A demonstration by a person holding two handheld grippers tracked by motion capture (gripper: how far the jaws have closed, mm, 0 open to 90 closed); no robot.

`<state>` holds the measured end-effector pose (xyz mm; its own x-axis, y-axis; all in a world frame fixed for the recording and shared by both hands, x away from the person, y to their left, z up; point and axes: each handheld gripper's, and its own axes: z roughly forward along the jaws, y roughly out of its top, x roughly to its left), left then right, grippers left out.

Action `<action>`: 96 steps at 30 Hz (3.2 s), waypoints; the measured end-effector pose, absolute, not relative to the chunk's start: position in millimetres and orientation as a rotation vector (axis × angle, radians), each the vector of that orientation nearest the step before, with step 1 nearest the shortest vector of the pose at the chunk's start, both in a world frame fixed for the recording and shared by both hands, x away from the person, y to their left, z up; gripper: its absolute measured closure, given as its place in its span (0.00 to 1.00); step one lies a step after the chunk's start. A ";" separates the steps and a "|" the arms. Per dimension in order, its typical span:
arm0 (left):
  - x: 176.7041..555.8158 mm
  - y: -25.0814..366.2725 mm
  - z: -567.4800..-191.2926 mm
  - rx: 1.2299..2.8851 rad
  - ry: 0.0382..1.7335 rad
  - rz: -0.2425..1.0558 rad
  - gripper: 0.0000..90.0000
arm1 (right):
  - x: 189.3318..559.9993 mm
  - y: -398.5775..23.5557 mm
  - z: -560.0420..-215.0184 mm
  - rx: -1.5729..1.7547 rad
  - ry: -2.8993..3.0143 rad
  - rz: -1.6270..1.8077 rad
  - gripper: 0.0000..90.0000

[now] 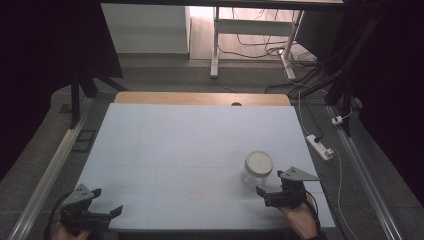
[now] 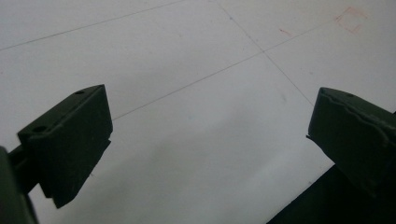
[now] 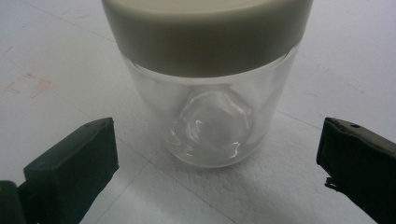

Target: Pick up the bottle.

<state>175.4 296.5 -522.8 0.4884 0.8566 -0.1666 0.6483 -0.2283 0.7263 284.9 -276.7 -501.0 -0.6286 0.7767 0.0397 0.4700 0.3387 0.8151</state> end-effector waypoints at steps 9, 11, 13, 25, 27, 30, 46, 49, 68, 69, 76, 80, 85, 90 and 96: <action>175.6 296.5 -522.9 1.967 1.246 0.340 0.01 | 299.2 -268.1 -505.1 1.039 2.288 1.190 0.00; 175.7 296.5 -523.0 1.967 1.246 0.339 0.01 | 302.2 -267.2 -505.7 1.034 2.291 1.196 0.00; 175.9 296.5 -522.9 1.967 1.247 0.338 0.01 | 304.9 -265.9 -506.6 1.031 2.293 1.200 0.00; 176.4 296.4 -523.1 1.970 1.246 0.334 0.01 | 318.9 -254.3 -512.4 0.967 2.336 1.201 0.00; 176.4 296.4 -523.1 1.970 1.246 0.334 0.01 | 319.8 -253.6 -512.6 0.964 2.335 1.206 0.00; 176.4 296.2 -523.1 1.971 1.245 0.334 0.01 | 322.0 -252.1 -513.3 0.973 2.333 1.213 0.00; 176.7 295.6 -523.2 1.980 1.239 0.331 0.01 | 323.8 -251.7 -514.3 0.957 2.323 1.205 0.07; 176.7 295.2 -523.2 1.983 1.237 0.332 0.01 | 323.5 -251.1 -513.9 0.962 2.321 1.197 0.07; 176.8 295.8 -523.3 1.981 1.233 0.324 0.02 | 324.4 -249.7 -511.3 0.965 2.331 1.170 0.08; 176.8 295.7 -523.3 1.981 1.233 0.324 0.02 | 324.3 -249.5 -510.8 0.964 2.333 1.168 0.08; 176.8 295.7 -523.3 1.981 1.232 0.325 0.02 | 322.9 -247.2 -505.5 0.932 2.346 1.191 0.08; 176.8 295.6 -523.3 1.982 1.233 0.325 0.02 | 320.5 -245.5 -499.4 0.908 2.342 1.232 0.08; 177.0 295.6 -523.3 1.982 1.234 0.324 0.02 | 318.9 -239.4 -494.0 0.890 2.340 1.258 0.08; 177.1 295.9 -523.4 1.981 1.235 0.321 0.02 | 319.6 -235.4 -491.2 0.879 2.340 1.285 0.08; 177.3 296.0 -523.4 1.981 1.236 0.319 0.02 | 320.1 -224.3 -486.7 0.807 2.374 1.329 0.08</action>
<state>177.3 296.0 -523.4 0.4990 0.8485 -0.1761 0.6570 -0.2380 0.7153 320.1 -224.3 -486.7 -0.7964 0.6047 0.0100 0.3245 0.4134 0.8508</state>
